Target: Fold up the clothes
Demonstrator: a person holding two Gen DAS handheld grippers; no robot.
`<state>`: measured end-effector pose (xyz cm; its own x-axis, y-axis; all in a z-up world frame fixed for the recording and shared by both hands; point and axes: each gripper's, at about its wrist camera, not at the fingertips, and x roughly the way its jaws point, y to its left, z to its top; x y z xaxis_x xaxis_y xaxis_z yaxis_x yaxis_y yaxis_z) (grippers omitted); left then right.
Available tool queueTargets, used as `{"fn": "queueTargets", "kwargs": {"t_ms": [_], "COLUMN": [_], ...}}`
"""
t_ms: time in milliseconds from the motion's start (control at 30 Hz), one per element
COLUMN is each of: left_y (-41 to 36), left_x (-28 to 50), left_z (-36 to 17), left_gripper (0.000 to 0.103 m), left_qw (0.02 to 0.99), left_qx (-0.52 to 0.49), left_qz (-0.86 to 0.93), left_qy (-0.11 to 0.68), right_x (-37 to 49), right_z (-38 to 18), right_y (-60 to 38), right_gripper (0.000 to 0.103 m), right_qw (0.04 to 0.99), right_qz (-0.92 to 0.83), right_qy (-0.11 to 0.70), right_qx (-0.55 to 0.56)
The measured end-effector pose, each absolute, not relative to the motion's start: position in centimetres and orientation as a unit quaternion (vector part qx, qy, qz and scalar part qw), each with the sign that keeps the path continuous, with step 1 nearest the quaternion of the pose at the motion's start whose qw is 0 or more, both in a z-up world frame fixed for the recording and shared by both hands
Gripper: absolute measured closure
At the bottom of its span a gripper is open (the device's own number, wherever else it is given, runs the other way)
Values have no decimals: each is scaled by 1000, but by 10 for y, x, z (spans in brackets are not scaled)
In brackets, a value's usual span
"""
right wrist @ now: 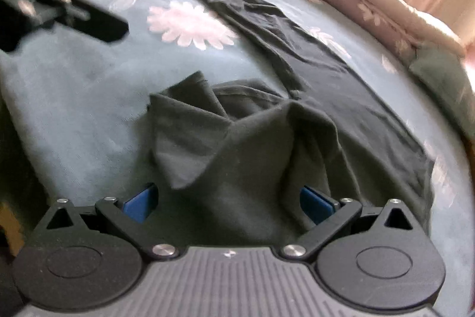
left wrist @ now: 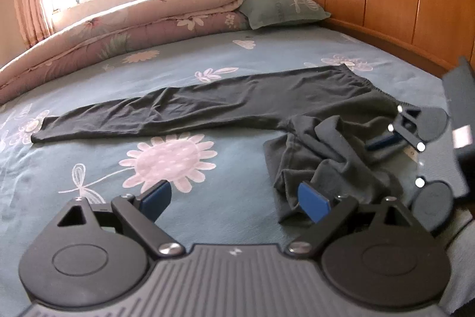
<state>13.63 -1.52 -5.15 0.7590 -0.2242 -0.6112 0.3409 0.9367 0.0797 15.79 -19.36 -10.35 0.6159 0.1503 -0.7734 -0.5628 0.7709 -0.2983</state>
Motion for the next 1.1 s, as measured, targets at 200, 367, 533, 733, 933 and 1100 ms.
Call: {"fn": "queueTargets", "kwargs": {"t_ms": [200,367,533,733,933,1100], "left_y": [-9,-11,-14,-27,-47,-62], "left_x": [143,155,162,169,173,178], "left_z": [-54,-60,-71,-82,-99,-114], "left_gripper": [10,10,10,10,10,10], "left_qw": [933,929,921,912,899,888], "left_qx": [78,71,72,82,106,114], "left_qz": [-150,-160,-171,-189,-205,-221], "left_qy": [317,327,343,355,372,387], "right_x": [193,239,271,279,242,210], "right_z": [-82,-83,-95,-94,-81,-78], "right_y": [-215,-243,-274,-316,-337,-346], "right_gripper": [0,0,0,0,0,0], "right_qw": [883,891,897,905,914,915], "right_qz": [159,134,95,33,44,67], "right_qy": [359,374,391,410,401,397], "right_qx": [-257,-222,-184,-112,-43,12]}}
